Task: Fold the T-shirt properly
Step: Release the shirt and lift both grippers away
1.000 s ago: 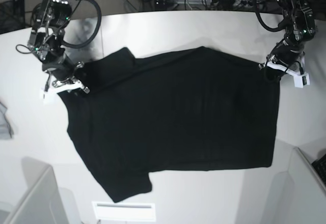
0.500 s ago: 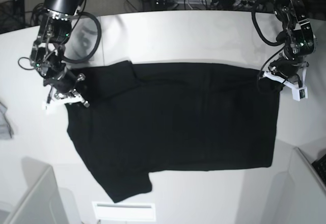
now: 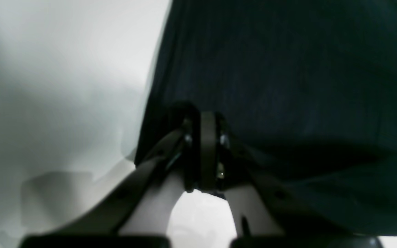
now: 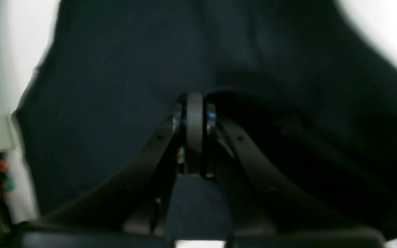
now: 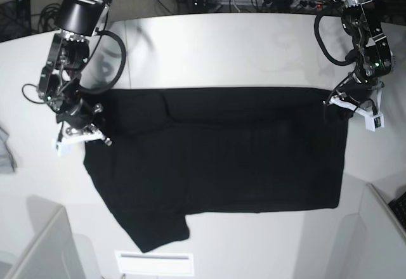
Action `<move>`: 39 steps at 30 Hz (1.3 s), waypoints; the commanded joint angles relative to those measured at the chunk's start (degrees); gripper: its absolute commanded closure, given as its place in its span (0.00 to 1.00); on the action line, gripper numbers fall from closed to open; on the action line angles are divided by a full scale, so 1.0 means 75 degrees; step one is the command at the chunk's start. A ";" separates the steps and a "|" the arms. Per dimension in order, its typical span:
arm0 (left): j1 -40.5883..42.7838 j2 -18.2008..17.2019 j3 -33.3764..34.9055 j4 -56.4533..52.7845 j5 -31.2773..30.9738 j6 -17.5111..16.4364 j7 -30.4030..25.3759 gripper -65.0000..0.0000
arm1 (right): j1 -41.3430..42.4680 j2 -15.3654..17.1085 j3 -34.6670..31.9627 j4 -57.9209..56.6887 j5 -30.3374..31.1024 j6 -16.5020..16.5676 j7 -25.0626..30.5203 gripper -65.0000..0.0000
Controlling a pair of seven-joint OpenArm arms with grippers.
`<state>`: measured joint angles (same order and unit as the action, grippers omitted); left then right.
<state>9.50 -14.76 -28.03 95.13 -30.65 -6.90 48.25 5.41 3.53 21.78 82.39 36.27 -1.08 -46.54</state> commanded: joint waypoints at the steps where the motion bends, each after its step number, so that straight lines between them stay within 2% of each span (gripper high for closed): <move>1: -0.0077 -0.0112 -0.0054 0.0110 -0.0033 -0.0024 -0.0145 1.00 | 0.0175 0.0039 0.0009 0.0144 0.0011 0.0056 0.0128 1.00; 9: -0.0498 -0.0135 -0.0054 -0.0465 -0.0033 -0.0024 -0.0156 1.00 | 0.0281 0.0051 0.0056 0.0133 -0.0036 0.0056 0.0339 1.00; 31: -0.1003 -0.0159 -0.0054 -0.0875 -0.0033 -0.0024 -0.0180 1.00 | 0.0257 0.0028 0.0056 -0.0242 -0.0036 0.0056 0.0539 1.00; 32: -0.1096 -0.0159 -0.0054 -0.0887 -0.0033 -0.0024 -0.0180 0.96 | 0.0257 0.0028 0.0056 -0.0242 -0.0036 0.0056 0.0539 0.91; 34: -0.1225 -0.0159 -0.0054 -0.0992 -0.0045 -0.0024 -0.0180 0.80 | 0.0246 0.0028 0.0056 -0.0207 -0.0036 0.0056 0.0550 0.70; 35: -0.1296 -0.0159 -0.0054 -0.1027 -0.0045 -0.0024 -0.0180 0.73 | 0.0234 0.0039 0.0067 -0.0196 -0.0036 0.0056 0.0550 0.63; 36: -0.1378 -0.0147 -0.0054 -0.1062 -0.0056 -0.0024 -0.0180 0.65 | 0.0234 0.0039 0.0067 -0.0184 -0.0036 0.0056 0.0550 0.58; 39: -0.1483 -0.0147 -0.0054 -0.1133 -0.0068 -0.0024 -0.0180 0.41 | 0.0129 0.0051 0.0267 -0.0102 -0.0036 0.0056 0.0562 0.56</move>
<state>-1.06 -14.94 -28.08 85.95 -30.74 -6.90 47.77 5.58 3.09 23.33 80.31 35.64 -1.06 -43.48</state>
